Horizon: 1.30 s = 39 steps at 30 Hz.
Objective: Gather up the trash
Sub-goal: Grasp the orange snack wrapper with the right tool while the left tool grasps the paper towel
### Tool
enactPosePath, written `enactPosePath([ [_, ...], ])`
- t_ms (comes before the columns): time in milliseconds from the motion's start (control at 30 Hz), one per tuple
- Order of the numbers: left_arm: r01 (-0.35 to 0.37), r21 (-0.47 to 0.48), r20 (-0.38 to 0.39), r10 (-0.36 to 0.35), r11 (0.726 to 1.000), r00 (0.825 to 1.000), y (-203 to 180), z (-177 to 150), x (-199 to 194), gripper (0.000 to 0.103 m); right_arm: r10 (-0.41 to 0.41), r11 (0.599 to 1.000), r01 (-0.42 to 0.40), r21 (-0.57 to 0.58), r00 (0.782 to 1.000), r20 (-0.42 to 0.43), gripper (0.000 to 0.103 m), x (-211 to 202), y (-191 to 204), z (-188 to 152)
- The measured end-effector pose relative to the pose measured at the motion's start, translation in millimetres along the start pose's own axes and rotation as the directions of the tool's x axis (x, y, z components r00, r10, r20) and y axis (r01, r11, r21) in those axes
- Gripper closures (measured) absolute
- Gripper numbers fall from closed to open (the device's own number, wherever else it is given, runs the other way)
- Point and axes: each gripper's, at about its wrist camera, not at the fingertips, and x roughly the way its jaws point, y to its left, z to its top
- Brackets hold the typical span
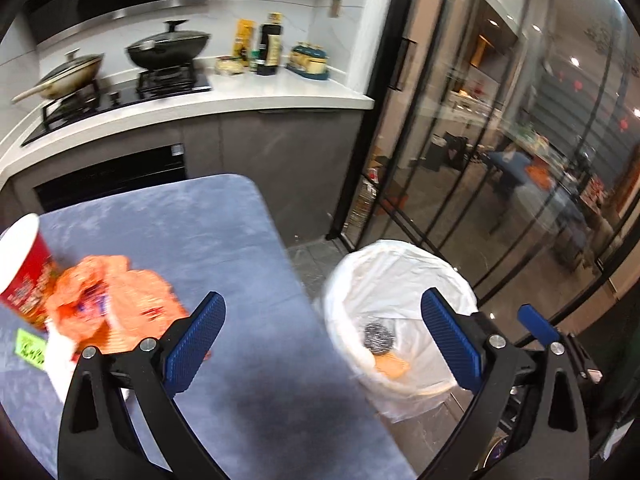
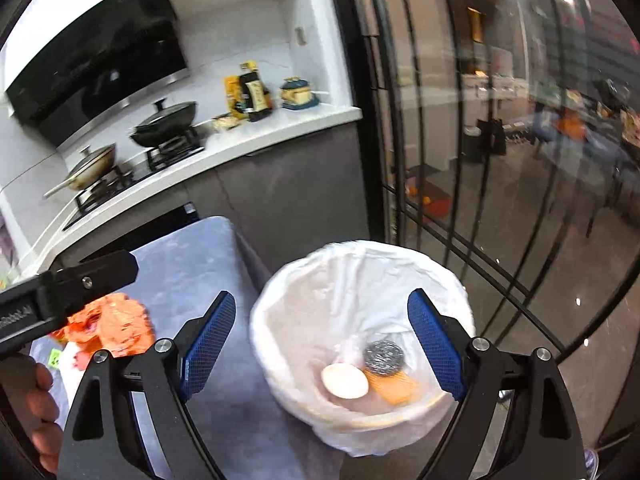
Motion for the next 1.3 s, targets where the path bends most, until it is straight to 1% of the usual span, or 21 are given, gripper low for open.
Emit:
enactPosePath([
  [133, -0.048, -0.058, 0.007, 0.048, 0.997, 0.999, 35.6, -6.2, -19.8, 0.009, 0.046, 0.998, -0.045, -0.046, 0.999, 0.008, 0.018, -9.7, 33.4, -2.3],
  [300, -0.117, -0.108, 0.004, 0.118, 0.987, 0.993, 82.8, -20.1, -43.5, 0.009, 0.095, 0.991, -0.096, -0.094, 0.995, -0.012, 0.018, -15.8, 73.2, -9.5],
  [400, -0.168, -0.133, -0.018, 0.167, 0.977, 0.986, 111.6, -31.2, -55.1, 0.009, 0.122, 0.986, -0.125, -0.111, 0.992, -0.032, 0.018, -17.1, 92.3, -15.4],
  [567, -0.204, -0.201, -0.06, 0.196, 0.958, 0.979, 160.2, -55.1, -68.2, 0.009, 0.164, 0.974, -0.174, -0.146, 0.983, -0.081, 0.018, -14.1, 129.6, -31.5],
  [633, -0.242, -0.21, -0.078, 0.231, 0.947, 0.97, 176.2, -66.4, -70.4, 0.009, 0.179, 0.968, -0.194, -0.16, 0.979, -0.102, 0.018, -10.7, 143.4, -38.8],
  [700, -0.262, -0.215, -0.092, 0.248, 0.941, 0.964, 191.1, -77.6, -71.6, 0.009, 0.188, 0.963, -0.207, -0.17, 0.975, -0.121, 0.018, -6.0, 155.8, -45.4],
  [900, -0.281, -0.239, -0.133, 0.255, 0.929, 0.958, 223.3, -106.4, -69.4, 0.009, 0.2, 0.946, -0.238, -0.222, 0.963, -0.18, 0.018, 20.4, 200.0, -63.6],
  [967, -0.278, -0.256, -0.149, 0.246, 0.926, 0.958, 233.1, -114.7, -66.6, 0.009, 0.198, 0.941, -0.243, -0.236, 0.96, -0.199, 0.018, 32.7, 213.1, -68.0],
  [1100, -0.274, -0.28, -0.16, 0.236, 0.92, 0.958, 243.6, -124.1, -64.7, 0.009, 0.198, 0.933, -0.254, -0.256, 0.954, -0.225, 0.018, 55.0, 230.3, -73.7],
  [1300, -0.264, -0.302, -0.187, 0.215, 0.916, 0.959, 256.0, -132.0, -54.9, 0.009, 0.167, 0.923, -0.241, -0.299, 0.954, -0.251, 0.018, 88.8, 247.4, -81.0],
])
